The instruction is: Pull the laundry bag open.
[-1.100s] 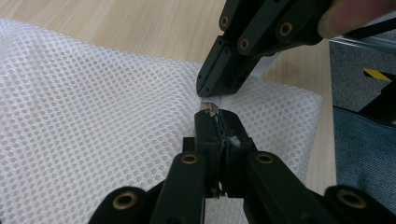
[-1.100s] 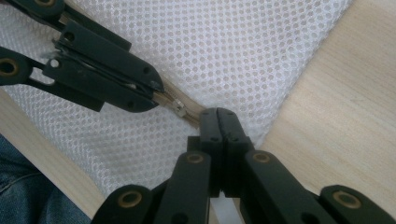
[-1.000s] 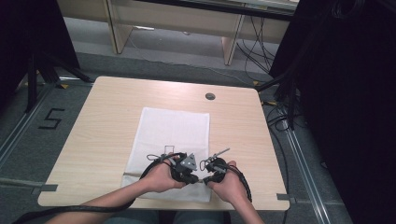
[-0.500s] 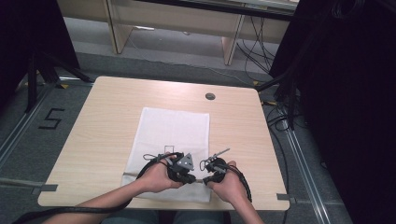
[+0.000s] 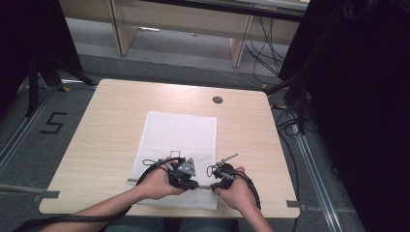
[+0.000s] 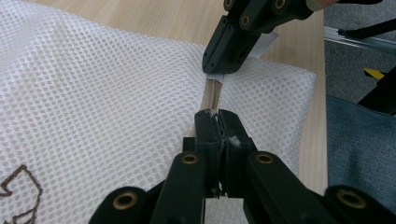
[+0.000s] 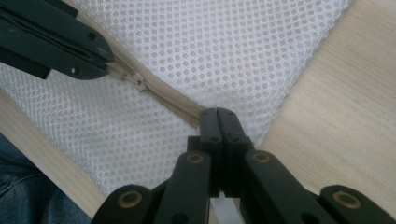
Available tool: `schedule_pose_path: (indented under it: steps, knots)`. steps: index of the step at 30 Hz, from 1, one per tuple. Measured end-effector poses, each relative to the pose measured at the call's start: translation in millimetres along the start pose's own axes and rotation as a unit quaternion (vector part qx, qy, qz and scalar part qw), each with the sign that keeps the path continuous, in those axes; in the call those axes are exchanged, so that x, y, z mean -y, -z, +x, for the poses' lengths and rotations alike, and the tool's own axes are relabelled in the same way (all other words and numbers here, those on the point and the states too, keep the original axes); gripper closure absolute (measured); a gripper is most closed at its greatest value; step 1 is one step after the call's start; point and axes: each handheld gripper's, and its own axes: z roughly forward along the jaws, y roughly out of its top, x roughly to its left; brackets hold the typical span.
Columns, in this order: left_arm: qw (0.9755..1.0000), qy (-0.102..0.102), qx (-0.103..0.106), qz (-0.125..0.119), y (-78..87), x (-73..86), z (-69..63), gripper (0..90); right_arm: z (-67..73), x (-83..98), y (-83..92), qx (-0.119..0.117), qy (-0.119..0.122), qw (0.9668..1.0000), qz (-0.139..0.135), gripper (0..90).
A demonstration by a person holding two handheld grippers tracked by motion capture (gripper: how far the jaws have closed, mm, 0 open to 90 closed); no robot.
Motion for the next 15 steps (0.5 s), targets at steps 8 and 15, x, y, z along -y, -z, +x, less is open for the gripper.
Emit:
schedule_pose_path:
  steps: [8,15]
  knots:
    - [1.0,0.001,0.0,-0.002,2.1,1.7,-0.2,87.6,-1.0,0.1,-0.5,-0.006,0.003,1.0,-0.003,90.0]
    - [1.0,-0.001,-0.002,-0.002,6.7,3.8,1.0,87.6,-1.8,-0.2,-0.9,-0.003,0.012,0.9999,-0.005,90.0]
